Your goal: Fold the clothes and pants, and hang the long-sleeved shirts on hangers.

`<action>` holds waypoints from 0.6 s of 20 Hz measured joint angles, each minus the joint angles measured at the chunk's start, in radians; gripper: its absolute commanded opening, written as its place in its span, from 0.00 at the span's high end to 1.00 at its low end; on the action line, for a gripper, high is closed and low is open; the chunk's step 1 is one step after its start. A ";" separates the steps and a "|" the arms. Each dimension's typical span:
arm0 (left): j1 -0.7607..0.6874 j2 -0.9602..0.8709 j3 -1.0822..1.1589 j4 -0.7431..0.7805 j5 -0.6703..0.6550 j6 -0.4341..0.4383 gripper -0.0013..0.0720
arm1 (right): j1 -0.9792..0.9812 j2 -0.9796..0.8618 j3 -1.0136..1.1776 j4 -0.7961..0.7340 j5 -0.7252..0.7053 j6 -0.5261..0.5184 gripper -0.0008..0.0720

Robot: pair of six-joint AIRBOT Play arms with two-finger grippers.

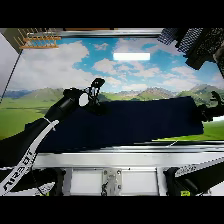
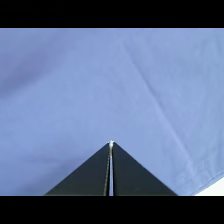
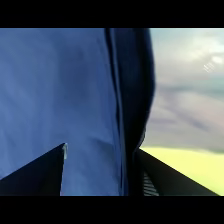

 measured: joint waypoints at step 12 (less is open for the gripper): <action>0.000 0.000 0.000 0.000 0.000 -0.007 0.97 | 0.034 0.035 0.002 -0.021 0.005 -0.043 0.98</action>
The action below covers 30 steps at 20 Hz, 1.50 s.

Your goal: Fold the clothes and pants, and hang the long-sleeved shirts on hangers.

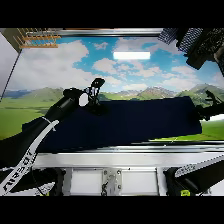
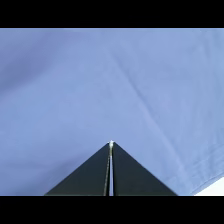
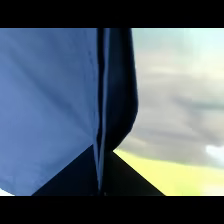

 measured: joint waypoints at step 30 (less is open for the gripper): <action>-0.078 -0.259 0.000 -0.334 0.207 0.124 0.97 | 0.400 0.710 0.215 0.295 0.309 0.257 0.98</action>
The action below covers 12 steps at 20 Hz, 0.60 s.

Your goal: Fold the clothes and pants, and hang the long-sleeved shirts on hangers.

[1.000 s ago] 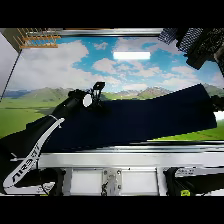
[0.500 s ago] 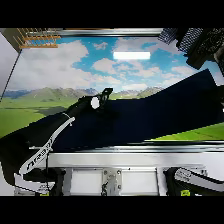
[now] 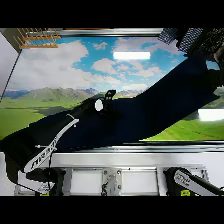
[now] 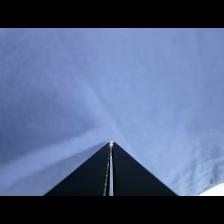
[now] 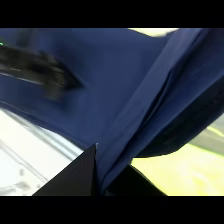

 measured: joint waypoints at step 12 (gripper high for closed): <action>-0.062 -0.024 0.000 -0.005 0.023 0.003 0.97 | 0.232 0.008 0.116 0.230 0.000 0.146 0.98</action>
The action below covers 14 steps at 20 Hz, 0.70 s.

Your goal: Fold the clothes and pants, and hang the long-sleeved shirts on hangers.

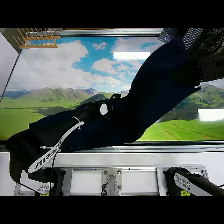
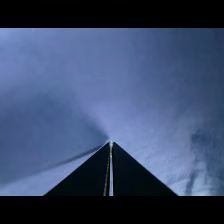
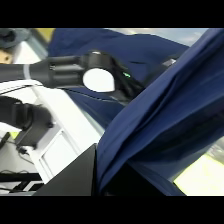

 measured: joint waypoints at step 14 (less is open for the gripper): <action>0.302 0.153 0.257 0.216 -0.249 -0.002 0.97 | 0.259 -0.070 0.027 0.035 -0.144 0.037 0.98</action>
